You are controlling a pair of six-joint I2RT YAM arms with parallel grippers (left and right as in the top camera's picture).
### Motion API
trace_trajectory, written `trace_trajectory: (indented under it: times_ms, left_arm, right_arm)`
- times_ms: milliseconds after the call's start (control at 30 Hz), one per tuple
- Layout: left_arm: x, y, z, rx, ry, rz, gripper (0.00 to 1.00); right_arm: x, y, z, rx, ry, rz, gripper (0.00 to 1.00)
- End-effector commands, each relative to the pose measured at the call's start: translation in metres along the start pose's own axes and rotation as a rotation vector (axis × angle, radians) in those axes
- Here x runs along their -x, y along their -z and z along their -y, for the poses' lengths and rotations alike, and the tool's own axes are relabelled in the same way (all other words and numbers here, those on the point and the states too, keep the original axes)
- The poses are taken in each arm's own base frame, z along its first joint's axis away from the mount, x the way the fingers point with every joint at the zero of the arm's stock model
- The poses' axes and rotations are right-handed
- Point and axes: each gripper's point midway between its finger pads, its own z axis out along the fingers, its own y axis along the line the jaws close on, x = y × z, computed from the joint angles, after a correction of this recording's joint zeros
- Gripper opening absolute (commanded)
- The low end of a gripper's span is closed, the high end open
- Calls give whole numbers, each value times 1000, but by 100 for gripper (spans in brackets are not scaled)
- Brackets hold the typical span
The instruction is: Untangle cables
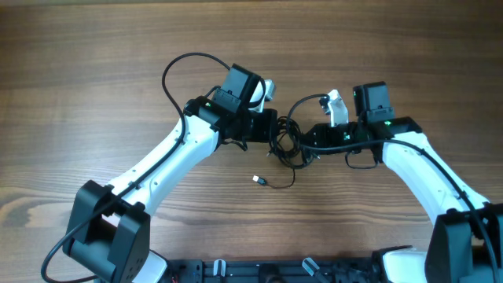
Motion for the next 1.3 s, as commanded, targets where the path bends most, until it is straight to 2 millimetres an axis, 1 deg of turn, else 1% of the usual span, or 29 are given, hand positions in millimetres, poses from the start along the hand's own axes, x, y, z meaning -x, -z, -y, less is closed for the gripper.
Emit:
trace_trajectory:
  times_ms: [0,33,100,133,167,233,300,367,400,467,500,533,567,600,633,667,700,733,767,800,833,967,1067,1100,1233,1267]
  left_arm:
    - [-3,4,8,-30,-12,-8,4]
    - [-4,4,8,-28,-11,-10,4]
    - [-6,4,6,-23,-6,-18,4]
    - [-7,4,5,-19,-2,-23,4]
    - [-9,4,1,0,6,-30,4]
    - [-13,5,-13,71,22,-37,4]
    - [-18,7,-32,177,38,-39,4]
    - [-21,11,-49,269,47,-41,4]
    - [-24,14,-57,318,51,-44,4]
    - [-26,16,-63,347,56,-49,4]
    - [-26,16,-63,345,57,-49,4]
    - [-25,15,-61,337,56,-48,4]
    - [-24,15,-60,328,54,-45,4]
    - [-23,14,-56,308,52,-41,4]
    - [-21,12,-52,284,49,-38,4]
    - [-19,11,-46,254,45,-35,4]
    - [-17,9,-41,223,41,-31,4]
    - [-15,8,-36,198,36,-27,4]
    - [-13,7,-30,166,23,-24,4]
    - [-12,6,-20,112,-9,-26,4]
    - [-11,5,-14,79,-30,-29,4]
    - [-17,5,16,-96,-135,-69,4]
    - [-23,8,28,-171,-178,-96,4]
    - [-24,8,30,-184,-178,-100,4]
    - [-28,11,40,-247,-218,-118,4]
    - [-29,11,42,-261,-224,-122,4]
  right_arm:
    - [3,-4,7,-34,0,-6,4]
    - [3,-4,10,-50,-2,-5,4]
    - [3,-3,23,-123,-50,-1,4]
    - [2,-1,31,-172,-87,3,4]
    - [1,1,44,-247,-139,10,4]
    - [-4,10,68,-398,-249,25,4]
    - [-14,21,91,-548,-383,43,4]
    - [-23,31,104,-644,-472,56,4]
    - [-25,33,106,-663,-488,55,4]
    - [-28,34,107,-673,-496,48,5]
    - [-28,34,107,-672,-496,49,8]
    - [-27,34,107,-671,-496,50,12]
    - [-26,33,105,-662,-493,53,21]
    - [-23,29,102,-631,-483,56,42]
    - [-20,26,97,-594,-462,50,60]
    - [-17,22,91,-550,-421,42,72]
    - [-14,19,86,-515,-384,35,80]
    - [-10,14,78,-464,-333,29,83]
    - [-7,12,73,-427,-301,28,85]
    - [-3,7,63,-364,-258,29,86]
    - [1,5,55,-314,-224,32,86]
    - [15,-3,21,-111,-101,49,84]
    - [22,-3,1,-2,-33,67,81]
    - [25,-3,-2,16,-23,75,80]
    - [30,-3,-3,18,-4,95,75]
    - [30,-3,-3,17,1,97,72]
